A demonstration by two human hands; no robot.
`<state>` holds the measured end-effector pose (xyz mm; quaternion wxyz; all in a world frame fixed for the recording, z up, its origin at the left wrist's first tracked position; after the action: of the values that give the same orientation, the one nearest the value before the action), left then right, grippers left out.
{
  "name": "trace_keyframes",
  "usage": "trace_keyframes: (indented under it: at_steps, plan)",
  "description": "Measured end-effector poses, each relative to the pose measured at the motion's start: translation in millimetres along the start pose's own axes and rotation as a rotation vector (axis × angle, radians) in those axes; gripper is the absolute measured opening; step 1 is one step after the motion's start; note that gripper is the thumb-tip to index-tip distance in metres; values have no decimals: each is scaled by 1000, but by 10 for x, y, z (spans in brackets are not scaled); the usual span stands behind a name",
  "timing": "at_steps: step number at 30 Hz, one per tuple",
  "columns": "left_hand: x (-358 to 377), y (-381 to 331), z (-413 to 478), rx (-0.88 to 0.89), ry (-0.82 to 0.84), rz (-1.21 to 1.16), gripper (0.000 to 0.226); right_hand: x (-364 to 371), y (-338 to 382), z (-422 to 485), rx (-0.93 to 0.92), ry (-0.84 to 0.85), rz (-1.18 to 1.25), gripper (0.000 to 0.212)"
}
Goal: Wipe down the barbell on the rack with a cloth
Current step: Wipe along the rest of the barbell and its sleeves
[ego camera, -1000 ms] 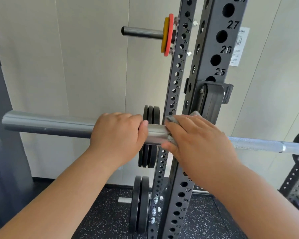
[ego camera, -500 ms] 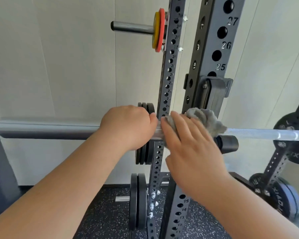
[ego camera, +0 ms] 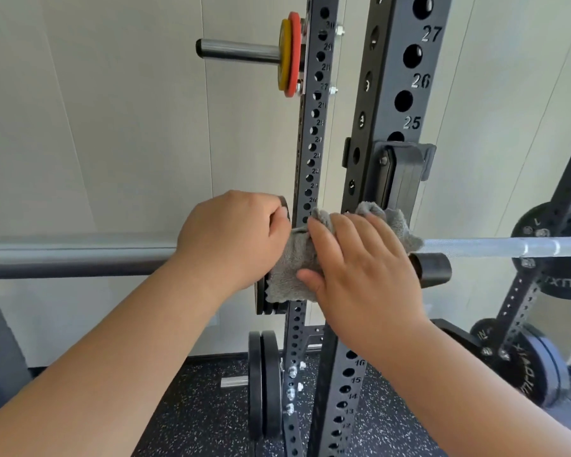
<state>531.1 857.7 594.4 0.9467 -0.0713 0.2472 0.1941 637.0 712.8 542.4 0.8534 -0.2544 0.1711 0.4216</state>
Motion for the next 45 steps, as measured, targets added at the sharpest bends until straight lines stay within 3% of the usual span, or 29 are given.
trace_keyframes:
  at_steps: [3, 8, 12, 14, 21, 25, 30, 34, 39, 45]
  plan:
    - [-46, 32, -209, 56, -61, 122, 43, -69, -107, -54, -48, 44, -12, 67]
    - [44, 124, -388, 144, -23, 177, 48, -204, -300, 94, 90, 273, -188, 87]
    - [65, 110, -254, 154, -7, 253, 49, -41, -118, 187, 6, 198, -235, 54]
    - [62, 93, -236, 150, 8, 293, 57, 21, -92, 183, -38, 111, -202, 47]
    - [46, 118, -66, 79, 173, 141, 55, -72, -142, 300, -128, 106, -45, 73]
    - [-37, 205, -208, 137, 18, 122, 54, -257, -233, 361, -50, 258, -24, 62]
    - [-20, 308, -371, 180, -29, 181, 49, -124, -93, 467, -108, 214, -65, 47]
    - [-1, 271, -293, 148, -23, 253, 53, -75, -31, 501, -125, 192, 38, 74]
    - [-12, 319, -112, 82, 206, 213, 59, -190, -190, 469, -122, 335, 14, 94]
    - [37, 374, 11, -24, 344, 143, 65, -76, -3, 470, -44, 235, -51, 86]
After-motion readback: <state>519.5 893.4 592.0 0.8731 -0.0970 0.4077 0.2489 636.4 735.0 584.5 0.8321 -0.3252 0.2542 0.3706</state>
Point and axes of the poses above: each hand's wrist, its own z-axis towards the middle knuckle, its own x-axis out of the palm, y = z × x, the point moved 2 cm from there along z, towards the middle knuckle, and after that the axes turned 12 degrees about -y, right-handed, at the moved point
